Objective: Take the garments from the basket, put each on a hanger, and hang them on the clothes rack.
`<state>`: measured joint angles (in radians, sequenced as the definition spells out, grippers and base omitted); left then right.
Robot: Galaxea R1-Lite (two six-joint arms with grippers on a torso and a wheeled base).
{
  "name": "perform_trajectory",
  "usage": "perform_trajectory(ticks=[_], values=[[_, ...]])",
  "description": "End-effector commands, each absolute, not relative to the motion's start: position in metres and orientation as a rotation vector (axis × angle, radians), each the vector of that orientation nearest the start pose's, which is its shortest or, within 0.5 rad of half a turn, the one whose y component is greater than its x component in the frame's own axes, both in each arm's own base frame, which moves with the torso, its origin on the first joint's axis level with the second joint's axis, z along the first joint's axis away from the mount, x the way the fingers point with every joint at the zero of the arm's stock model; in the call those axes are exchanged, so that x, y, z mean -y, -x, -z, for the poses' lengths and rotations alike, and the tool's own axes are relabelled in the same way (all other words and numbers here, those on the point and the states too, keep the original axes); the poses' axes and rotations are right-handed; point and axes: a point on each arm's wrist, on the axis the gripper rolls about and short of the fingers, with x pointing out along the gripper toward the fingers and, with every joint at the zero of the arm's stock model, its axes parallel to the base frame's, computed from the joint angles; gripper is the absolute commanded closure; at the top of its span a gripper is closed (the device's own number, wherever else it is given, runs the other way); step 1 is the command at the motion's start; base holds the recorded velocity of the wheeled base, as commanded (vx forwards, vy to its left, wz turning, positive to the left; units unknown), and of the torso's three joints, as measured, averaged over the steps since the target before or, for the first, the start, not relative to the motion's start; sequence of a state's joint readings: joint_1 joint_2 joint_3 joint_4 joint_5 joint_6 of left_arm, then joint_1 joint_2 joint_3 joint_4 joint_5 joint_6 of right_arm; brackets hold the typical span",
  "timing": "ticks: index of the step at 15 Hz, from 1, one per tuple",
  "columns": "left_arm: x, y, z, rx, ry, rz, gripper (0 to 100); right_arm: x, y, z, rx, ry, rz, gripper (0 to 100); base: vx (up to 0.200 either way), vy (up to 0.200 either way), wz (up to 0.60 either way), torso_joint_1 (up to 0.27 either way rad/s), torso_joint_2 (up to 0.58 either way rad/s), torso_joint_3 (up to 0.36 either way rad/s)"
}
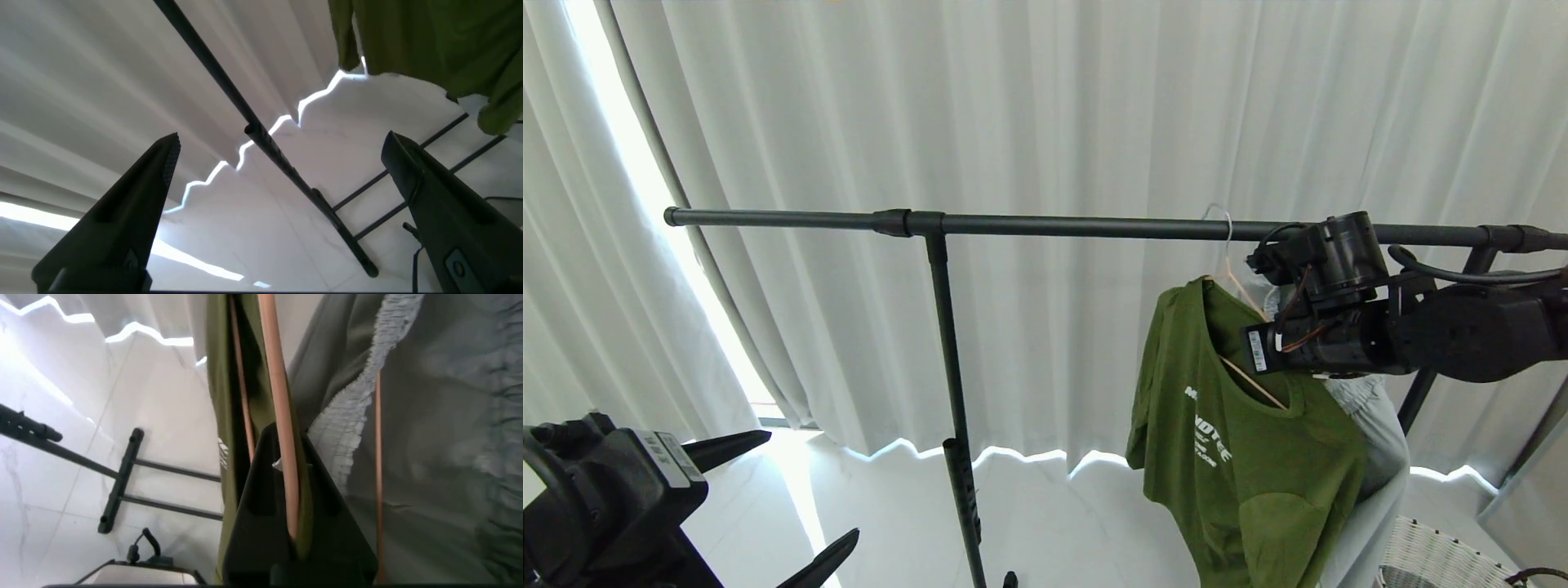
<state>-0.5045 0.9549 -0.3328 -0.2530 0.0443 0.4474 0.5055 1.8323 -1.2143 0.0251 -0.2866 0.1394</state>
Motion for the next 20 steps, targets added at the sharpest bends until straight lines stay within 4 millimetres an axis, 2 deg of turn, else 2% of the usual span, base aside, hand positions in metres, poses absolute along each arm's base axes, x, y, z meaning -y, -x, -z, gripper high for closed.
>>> perform_trajectory(ticks=[1,6,7,10,13,15,17,18,20], values=[[0.052,-0.096,-0.167,-0.253,-0.537,0.530,0,-0.162,-0.301,-0.190,-0.607,0.116,-0.175,100,0.000,0.000,0.00,0.000,0.00,0.000],[0.052,-0.095,-0.167,-0.252,-0.535,0.529,0,-0.164,-0.292,-0.192,-0.600,0.112,-0.193,100,0.000,0.000,0.00,0.000,0.00,0.000],[0.052,-0.095,-0.167,-0.252,-0.535,0.529,0,-0.164,-0.291,-0.195,-0.590,0.107,-0.195,0,0.000,0.000,0.00,0.000,0.00,0.000],[0.051,-0.096,-0.168,-0.253,-0.533,0.521,0,-0.159,-0.275,-0.216,-0.509,0.073,-0.215,0,0.000,0.000,0.00,0.000,0.00,0.000],[0.049,-0.097,-0.168,-0.259,-0.527,0.492,0,-0.143,-0.232,-0.245,-0.411,0.032,-0.260,0,0.000,0.000,0.00,0.000,0.00,0.000],[0.042,-0.100,-0.170,-0.263,-0.512,0.422,0,-0.124,-0.199,-0.263,-0.338,0.005,-0.277,0,0.000,0.000,0.00,0.000,0.00,0.000],[0.034,-0.103,-0.174,-0.249,-0.490,0.342,0,-0.105,-0.176,-0.273,-0.281,-0.019,-0.267,0,-0.100,0.000,0.00,-0.001,0.00,0.001],[0.032,-0.104,-0.174,-0.247,-0.484,0.319,0,-0.099,-0.171,-0.275,-0.268,-0.025,-0.256,0,-0.200,0.000,0.00,0.012,0.01,0.002],[0.020,-0.102,-0.178,-0.239,-0.466,0.209,0,-0.068,-0.157,-0.275,-0.229,0.006,-0.156,0,-0.200,0.000,0.00,0.010,0.00,-0.002]])
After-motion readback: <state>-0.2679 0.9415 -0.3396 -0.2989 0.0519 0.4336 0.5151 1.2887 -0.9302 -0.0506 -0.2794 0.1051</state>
